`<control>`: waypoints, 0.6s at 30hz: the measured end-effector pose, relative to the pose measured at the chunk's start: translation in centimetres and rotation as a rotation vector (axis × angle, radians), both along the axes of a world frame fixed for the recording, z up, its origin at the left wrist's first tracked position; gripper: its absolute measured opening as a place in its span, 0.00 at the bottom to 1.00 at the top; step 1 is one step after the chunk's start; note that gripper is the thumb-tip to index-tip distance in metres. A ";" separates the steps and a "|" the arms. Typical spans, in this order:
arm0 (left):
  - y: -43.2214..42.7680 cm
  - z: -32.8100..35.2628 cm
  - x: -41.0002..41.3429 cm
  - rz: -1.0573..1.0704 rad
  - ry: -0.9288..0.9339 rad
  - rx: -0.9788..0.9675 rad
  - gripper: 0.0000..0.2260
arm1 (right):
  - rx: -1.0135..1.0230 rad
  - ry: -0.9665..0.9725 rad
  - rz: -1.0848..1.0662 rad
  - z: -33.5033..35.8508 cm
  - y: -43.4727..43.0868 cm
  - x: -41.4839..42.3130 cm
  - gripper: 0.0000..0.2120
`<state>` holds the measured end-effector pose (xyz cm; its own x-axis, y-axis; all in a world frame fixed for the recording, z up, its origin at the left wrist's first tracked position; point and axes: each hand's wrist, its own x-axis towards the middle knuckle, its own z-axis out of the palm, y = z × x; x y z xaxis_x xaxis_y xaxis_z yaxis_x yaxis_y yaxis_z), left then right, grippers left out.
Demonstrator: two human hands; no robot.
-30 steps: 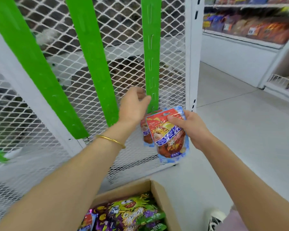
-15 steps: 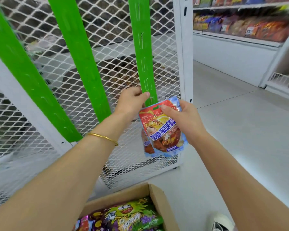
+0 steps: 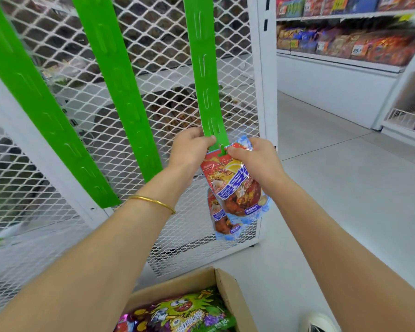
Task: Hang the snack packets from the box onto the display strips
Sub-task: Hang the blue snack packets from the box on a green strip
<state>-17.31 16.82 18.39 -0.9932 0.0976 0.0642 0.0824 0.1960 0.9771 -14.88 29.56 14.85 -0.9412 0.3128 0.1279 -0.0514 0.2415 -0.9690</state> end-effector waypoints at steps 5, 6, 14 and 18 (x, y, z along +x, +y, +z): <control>-0.4 -1.0 -0.4 -0.002 0.078 -0.072 0.09 | 0.073 -0.028 -0.003 -2.8 0.1 0.2 0.14; -0.4 -1.2 -0.3 -0.025 0.084 -0.088 0.10 | 0.078 -0.034 -0.022 -3.2 0.1 0.2 0.15; -5.4 -4.1 4.9 -0.010 0.214 -0.225 0.20 | 0.336 -0.119 -0.261 -5.6 -0.3 4.3 0.22; -11.6 -9.4 9.1 -0.038 0.145 -0.332 0.16 | 0.387 -0.271 0.105 -8.9 -5.1 8.3 0.17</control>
